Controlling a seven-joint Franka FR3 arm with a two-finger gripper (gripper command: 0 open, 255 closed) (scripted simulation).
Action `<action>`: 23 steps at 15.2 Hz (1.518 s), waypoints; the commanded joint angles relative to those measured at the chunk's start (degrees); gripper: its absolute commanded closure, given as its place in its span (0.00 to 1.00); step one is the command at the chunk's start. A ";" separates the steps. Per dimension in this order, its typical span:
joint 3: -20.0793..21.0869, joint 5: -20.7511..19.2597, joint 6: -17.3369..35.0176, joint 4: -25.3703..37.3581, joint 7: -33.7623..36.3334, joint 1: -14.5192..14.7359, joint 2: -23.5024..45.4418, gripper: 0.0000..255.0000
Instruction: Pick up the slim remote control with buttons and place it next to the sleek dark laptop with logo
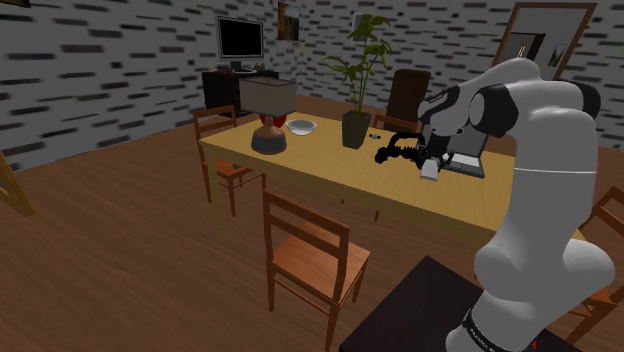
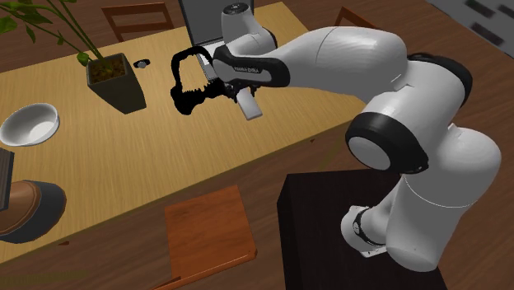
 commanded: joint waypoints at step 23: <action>0.21 0.53 2.69 -1.58 -0.32 -0.07 1.13 0.00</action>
